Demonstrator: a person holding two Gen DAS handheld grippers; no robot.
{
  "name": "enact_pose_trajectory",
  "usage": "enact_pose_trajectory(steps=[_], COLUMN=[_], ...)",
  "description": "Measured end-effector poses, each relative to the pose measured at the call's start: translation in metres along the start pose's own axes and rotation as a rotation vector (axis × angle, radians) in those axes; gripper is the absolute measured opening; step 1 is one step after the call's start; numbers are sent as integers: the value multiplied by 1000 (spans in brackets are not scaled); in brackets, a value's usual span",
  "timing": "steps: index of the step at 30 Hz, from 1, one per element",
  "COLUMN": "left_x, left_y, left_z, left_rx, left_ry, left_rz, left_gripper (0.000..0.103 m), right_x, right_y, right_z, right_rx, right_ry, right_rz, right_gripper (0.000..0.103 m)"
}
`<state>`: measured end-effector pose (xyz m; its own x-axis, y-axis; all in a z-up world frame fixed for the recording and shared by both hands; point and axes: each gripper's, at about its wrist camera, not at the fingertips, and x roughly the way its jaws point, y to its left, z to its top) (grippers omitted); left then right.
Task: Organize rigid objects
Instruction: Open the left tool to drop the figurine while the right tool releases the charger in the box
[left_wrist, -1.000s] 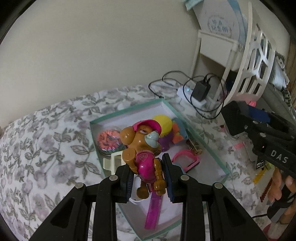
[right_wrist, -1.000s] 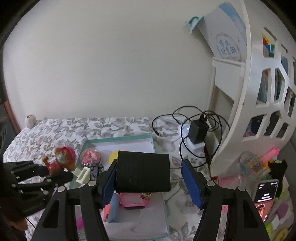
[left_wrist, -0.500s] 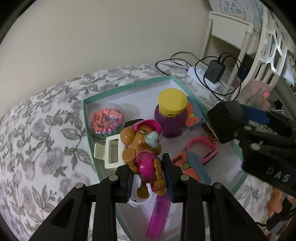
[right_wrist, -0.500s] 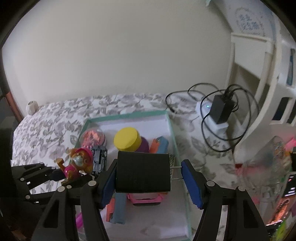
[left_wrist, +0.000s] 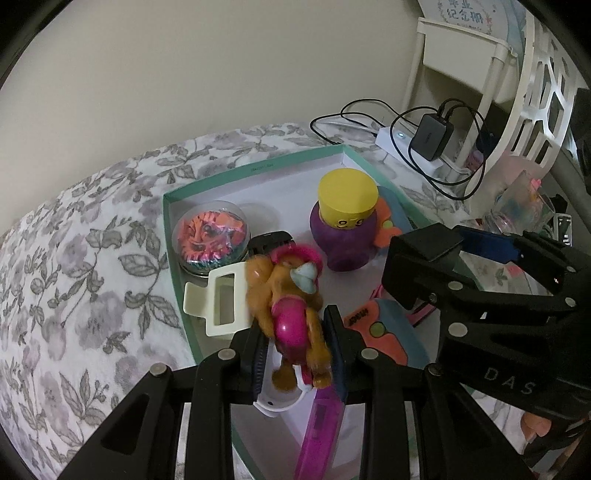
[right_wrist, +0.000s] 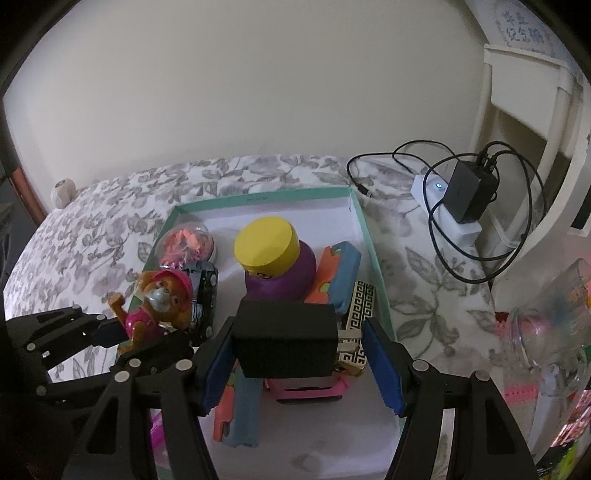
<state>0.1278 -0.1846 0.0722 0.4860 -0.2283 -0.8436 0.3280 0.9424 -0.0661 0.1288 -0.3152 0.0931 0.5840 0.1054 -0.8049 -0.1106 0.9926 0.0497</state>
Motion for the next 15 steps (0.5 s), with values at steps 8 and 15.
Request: enact_pose_trajectory(steps=[8,15], left_x=[-1,-8], left_y=[0,3], left_z=[0,1], left_rx=[2,-4], left_ry=[6,1], left_rz=[0,-4], left_gripper=[32,40], right_x=[0,-4], right_y=[1,-2], right_z=[0,1], right_rx=[-3,11], right_ry=[4,-3], right_rz=[-2,11], right_gripper=[70,72])
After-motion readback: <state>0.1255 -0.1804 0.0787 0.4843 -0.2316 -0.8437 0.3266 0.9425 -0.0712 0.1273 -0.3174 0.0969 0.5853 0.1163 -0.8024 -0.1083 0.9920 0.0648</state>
